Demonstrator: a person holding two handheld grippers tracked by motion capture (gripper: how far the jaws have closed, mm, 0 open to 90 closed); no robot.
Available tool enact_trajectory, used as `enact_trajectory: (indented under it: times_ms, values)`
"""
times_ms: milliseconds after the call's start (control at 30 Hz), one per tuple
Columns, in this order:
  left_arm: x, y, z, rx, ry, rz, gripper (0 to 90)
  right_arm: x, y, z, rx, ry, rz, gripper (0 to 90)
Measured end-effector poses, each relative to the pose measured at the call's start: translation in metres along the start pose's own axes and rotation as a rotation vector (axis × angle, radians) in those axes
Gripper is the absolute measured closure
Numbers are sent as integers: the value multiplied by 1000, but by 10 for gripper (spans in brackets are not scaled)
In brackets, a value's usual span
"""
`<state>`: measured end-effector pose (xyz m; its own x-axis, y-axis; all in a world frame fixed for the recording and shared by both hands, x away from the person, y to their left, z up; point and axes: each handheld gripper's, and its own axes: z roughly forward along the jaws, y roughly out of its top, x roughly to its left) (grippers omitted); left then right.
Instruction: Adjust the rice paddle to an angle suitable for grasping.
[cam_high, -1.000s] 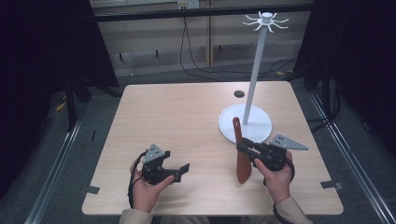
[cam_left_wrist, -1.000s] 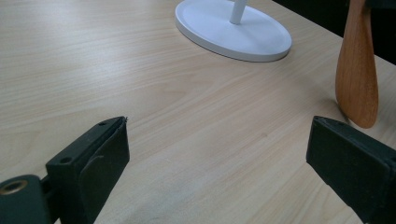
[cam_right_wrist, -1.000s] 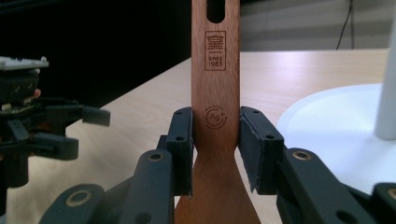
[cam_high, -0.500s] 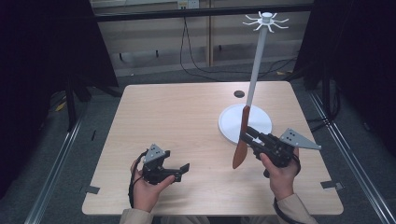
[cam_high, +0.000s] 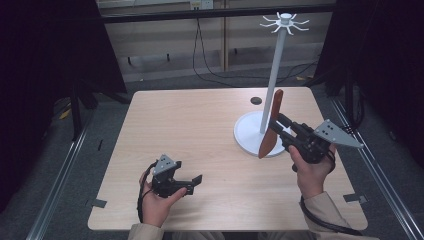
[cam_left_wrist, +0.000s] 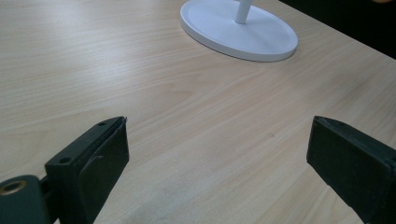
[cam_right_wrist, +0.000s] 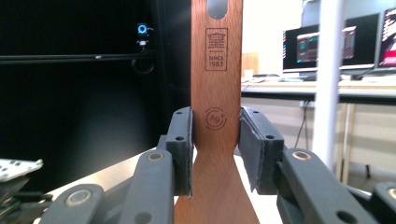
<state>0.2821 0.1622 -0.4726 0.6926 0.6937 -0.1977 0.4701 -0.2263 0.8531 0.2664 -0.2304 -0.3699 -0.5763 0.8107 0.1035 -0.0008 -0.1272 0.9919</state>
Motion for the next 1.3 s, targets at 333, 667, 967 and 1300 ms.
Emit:
enact_trajectory:
  times_ms: [333,667,967,1300]
  values:
    - [0,0,0,-2,6,2,54,-6,20,3,-42,-64,-23,666]
    - [1,1,0,-6,-1,7,55,-10,35,10,-65,-124,-29,666]
    - [1,0,2,-1,-9,2,55,-19,55,18,-61,-184,-41,666]
    - [1,-1,2,-1,-15,1,55,-26,76,30,-62,-230,-64,666]
